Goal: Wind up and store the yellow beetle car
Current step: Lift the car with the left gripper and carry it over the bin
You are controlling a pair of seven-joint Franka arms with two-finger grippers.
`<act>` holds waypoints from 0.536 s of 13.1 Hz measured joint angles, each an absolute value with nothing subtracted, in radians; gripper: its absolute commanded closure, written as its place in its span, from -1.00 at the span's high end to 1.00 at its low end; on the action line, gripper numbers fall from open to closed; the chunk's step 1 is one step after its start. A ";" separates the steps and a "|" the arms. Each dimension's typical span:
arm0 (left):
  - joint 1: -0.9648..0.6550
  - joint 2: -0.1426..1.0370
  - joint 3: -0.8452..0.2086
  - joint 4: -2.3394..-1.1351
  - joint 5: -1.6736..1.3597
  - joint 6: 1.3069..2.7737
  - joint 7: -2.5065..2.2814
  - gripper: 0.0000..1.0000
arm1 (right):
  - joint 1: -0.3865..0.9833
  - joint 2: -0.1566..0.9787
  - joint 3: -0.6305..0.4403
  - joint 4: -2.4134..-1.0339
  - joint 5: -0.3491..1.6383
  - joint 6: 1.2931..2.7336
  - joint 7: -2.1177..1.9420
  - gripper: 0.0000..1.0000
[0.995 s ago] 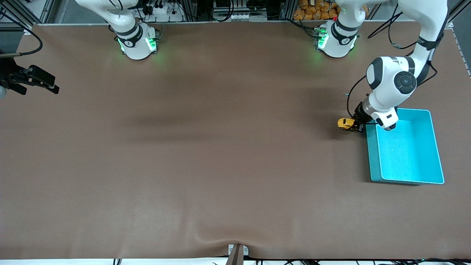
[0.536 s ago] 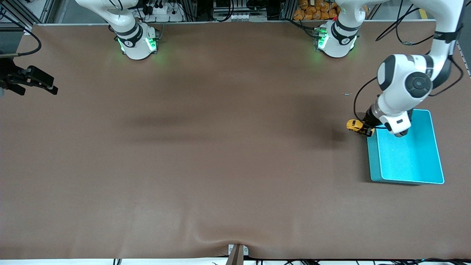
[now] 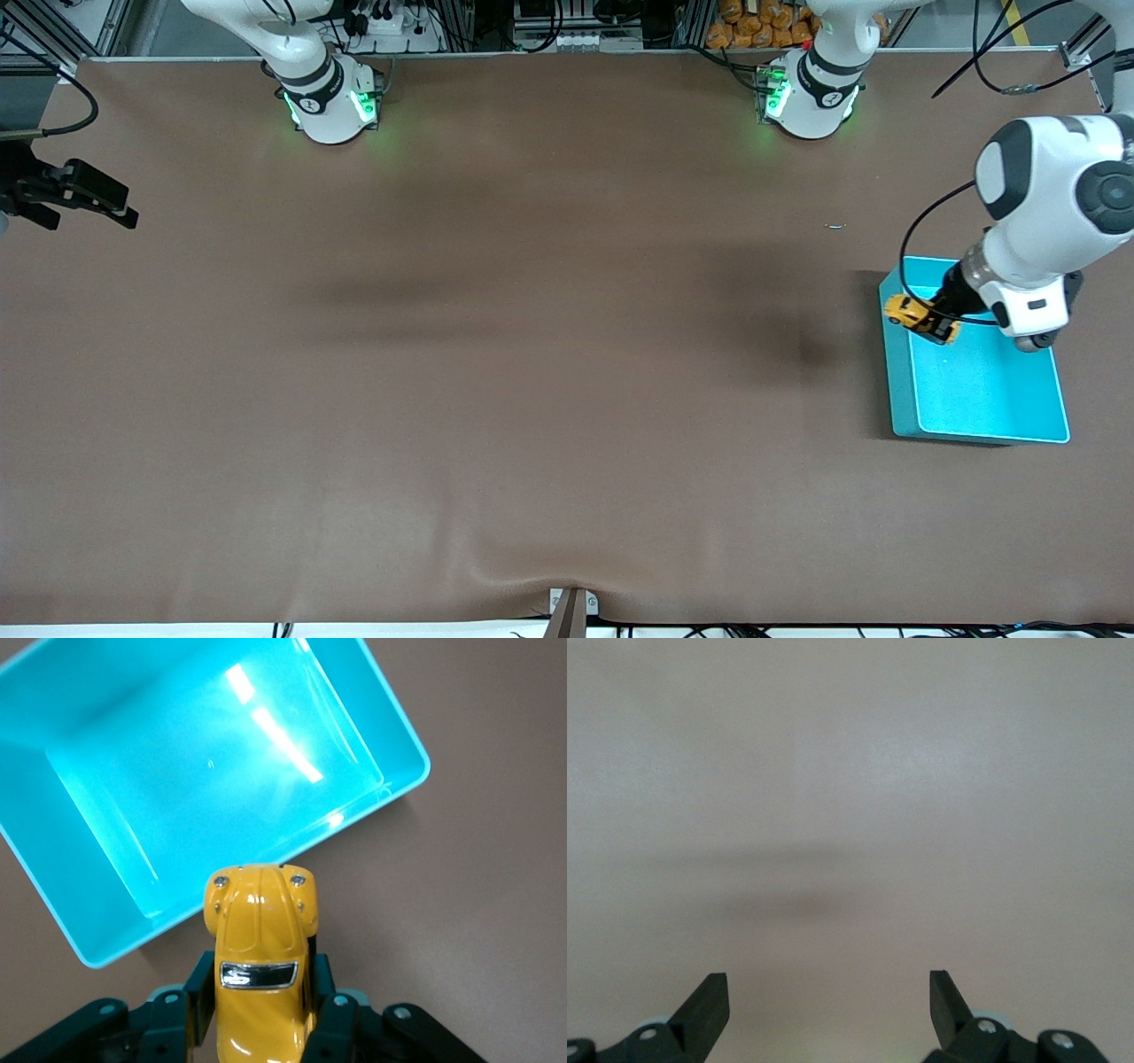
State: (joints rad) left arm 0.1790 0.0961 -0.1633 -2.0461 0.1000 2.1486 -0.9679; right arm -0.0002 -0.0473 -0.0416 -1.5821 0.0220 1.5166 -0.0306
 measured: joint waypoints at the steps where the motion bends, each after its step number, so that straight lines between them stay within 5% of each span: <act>1: 0.191 0.097 -0.163 -2.031 0.100 2.138 -0.925 -1.00 | 0.000 -0.047 -0.042 -1.576 0.022 1.517 -0.031 1.00; 7: 0.233 0.157 -0.161 -1.857 0.100 2.006 -0.708 -1.00 | -0.004 -0.044 -0.050 -1.566 0.022 1.515 -0.030 1.00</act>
State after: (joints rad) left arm 0.2332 0.1571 -0.1611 -1.8570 0.1000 2.0057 -0.7078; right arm -0.0044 -0.0444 -0.0501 -1.5659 0.0219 1.5150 -0.0303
